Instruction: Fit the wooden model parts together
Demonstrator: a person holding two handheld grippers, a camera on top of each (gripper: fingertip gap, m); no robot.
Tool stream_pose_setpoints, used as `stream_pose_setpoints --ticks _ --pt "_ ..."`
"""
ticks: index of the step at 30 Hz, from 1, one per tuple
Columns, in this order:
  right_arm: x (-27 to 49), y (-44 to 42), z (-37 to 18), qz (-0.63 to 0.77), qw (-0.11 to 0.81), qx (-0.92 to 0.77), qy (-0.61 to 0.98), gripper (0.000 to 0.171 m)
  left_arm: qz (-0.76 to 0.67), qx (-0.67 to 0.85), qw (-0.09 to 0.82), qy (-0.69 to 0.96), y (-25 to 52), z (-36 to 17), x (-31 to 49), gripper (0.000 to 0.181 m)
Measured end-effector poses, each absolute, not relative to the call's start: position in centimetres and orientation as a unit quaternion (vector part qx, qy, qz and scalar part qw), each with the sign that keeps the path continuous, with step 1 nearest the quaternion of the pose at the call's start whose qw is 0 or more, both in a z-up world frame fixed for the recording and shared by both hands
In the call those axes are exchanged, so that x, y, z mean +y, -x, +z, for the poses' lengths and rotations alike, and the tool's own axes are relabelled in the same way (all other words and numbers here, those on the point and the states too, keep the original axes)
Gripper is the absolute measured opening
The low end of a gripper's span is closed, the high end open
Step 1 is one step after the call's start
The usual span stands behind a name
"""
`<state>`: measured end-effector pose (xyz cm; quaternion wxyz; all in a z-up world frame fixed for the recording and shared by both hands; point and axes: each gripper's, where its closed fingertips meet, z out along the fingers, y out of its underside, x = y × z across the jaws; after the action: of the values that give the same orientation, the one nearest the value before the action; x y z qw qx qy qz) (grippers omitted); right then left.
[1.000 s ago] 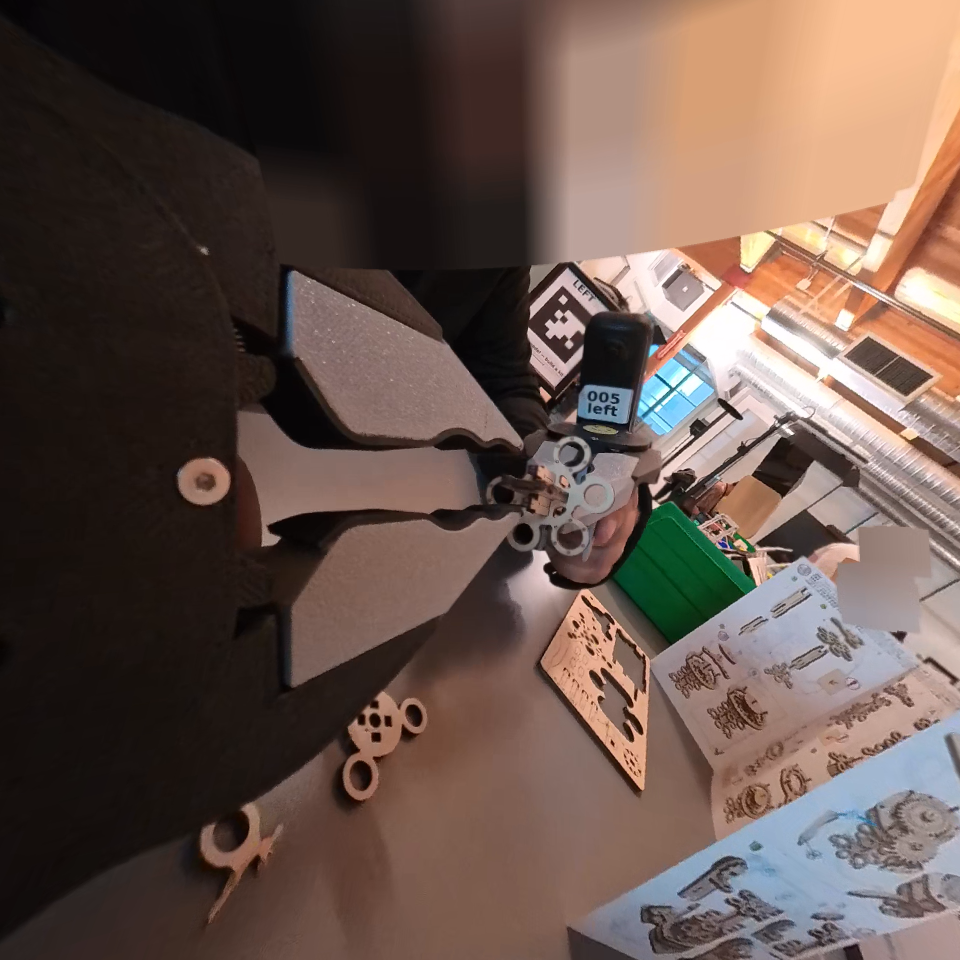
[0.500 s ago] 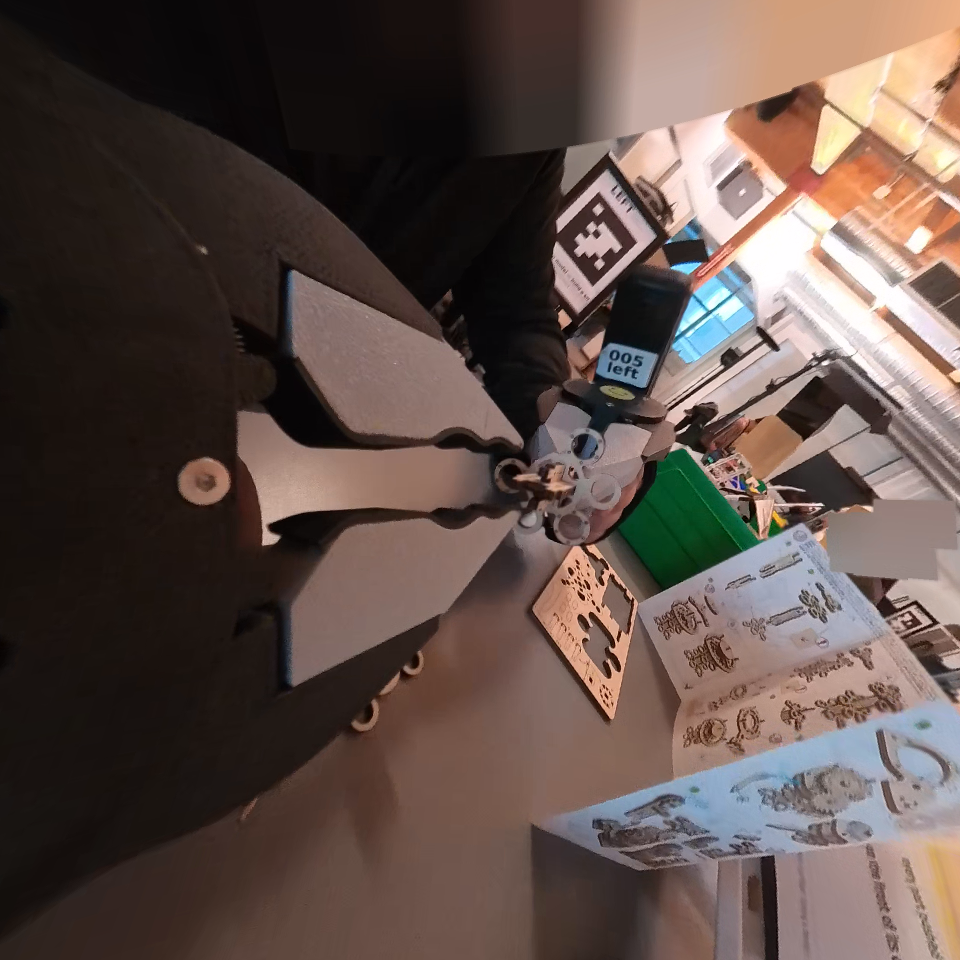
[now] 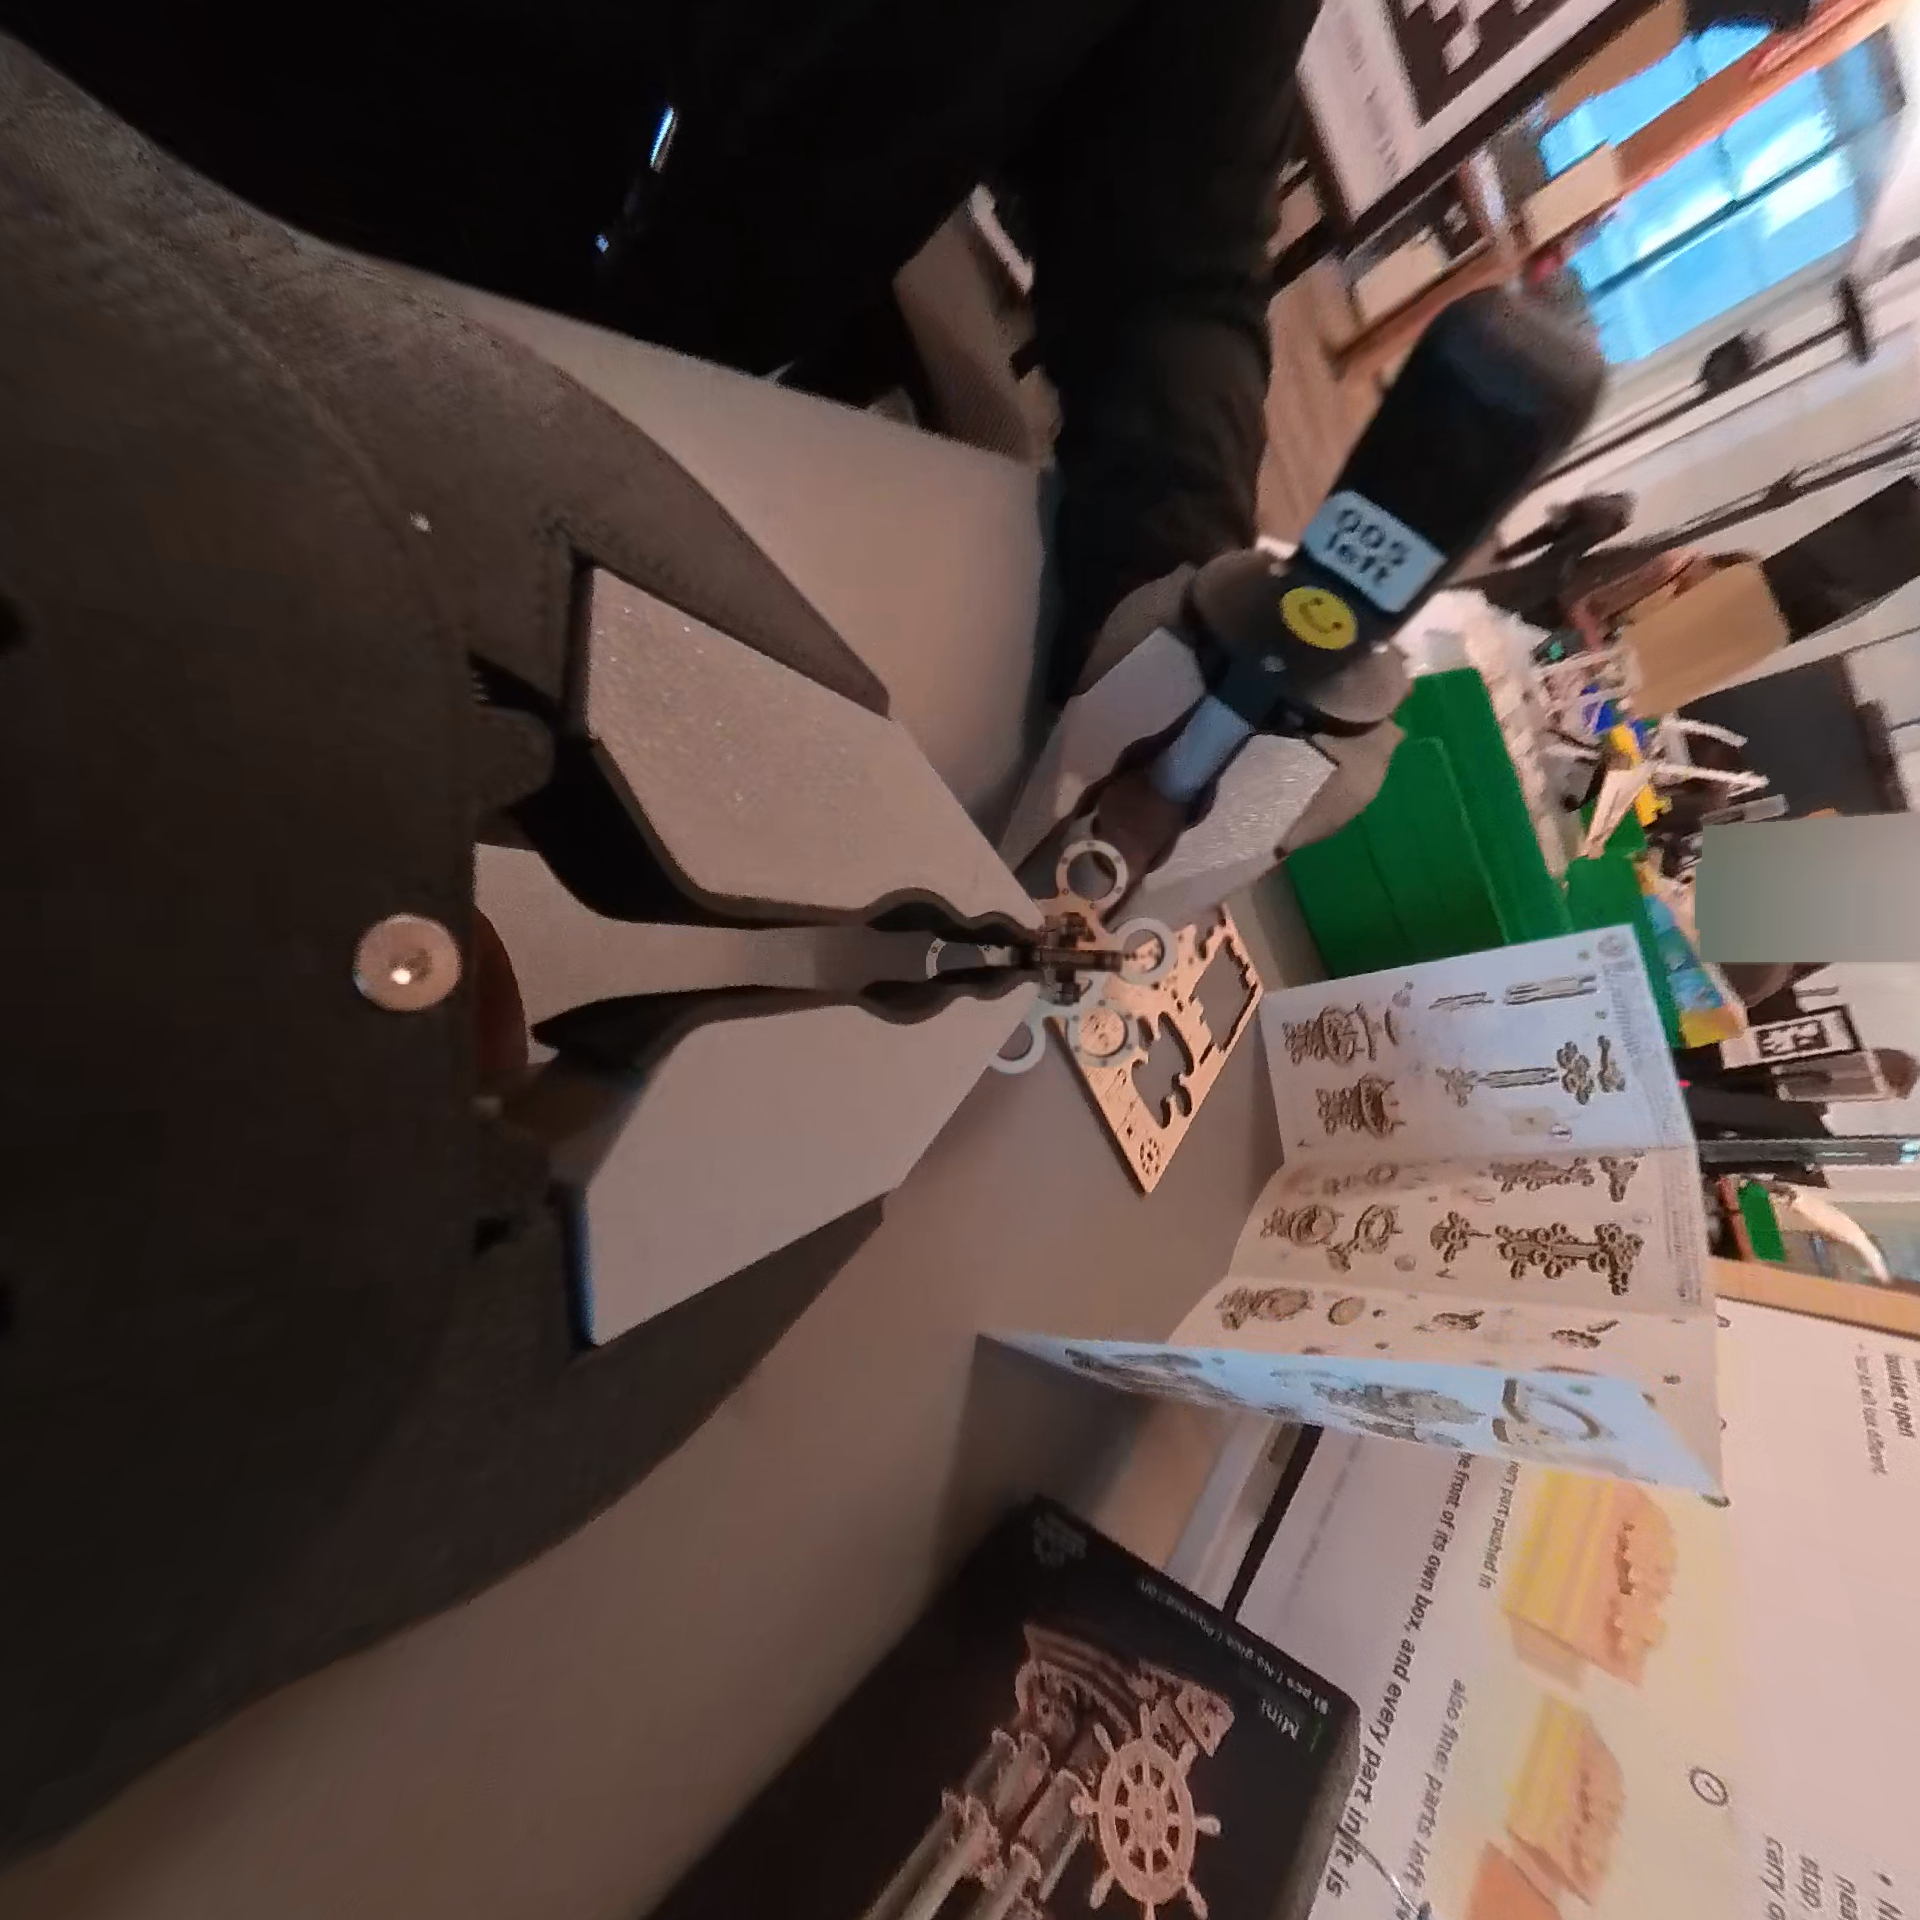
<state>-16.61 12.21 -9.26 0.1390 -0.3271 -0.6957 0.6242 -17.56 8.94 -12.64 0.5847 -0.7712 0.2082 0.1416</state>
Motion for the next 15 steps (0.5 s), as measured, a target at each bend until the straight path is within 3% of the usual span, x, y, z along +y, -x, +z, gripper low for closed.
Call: stream_pose_setpoints --ticks 8,11,15 --pt "10.7 16.4 -11.7 0.532 0.141 -0.784 0.288 0.000 0.009 0.158 0.588 0.793 17.2 -12.7 8.7 0.039" --pt "10.0 17.0 -10.9 0.511 0.142 -0.802 0.274 0.000 0.007 0.160 0.589 0.792 17.1 -12.7 8.6 0.019" --pt "9.1 17.7 -9.1 0.507 0.127 -0.813 0.257 0.000 0.010 0.161 0.572 0.804 17.1 -13.3 8.5 0.016"
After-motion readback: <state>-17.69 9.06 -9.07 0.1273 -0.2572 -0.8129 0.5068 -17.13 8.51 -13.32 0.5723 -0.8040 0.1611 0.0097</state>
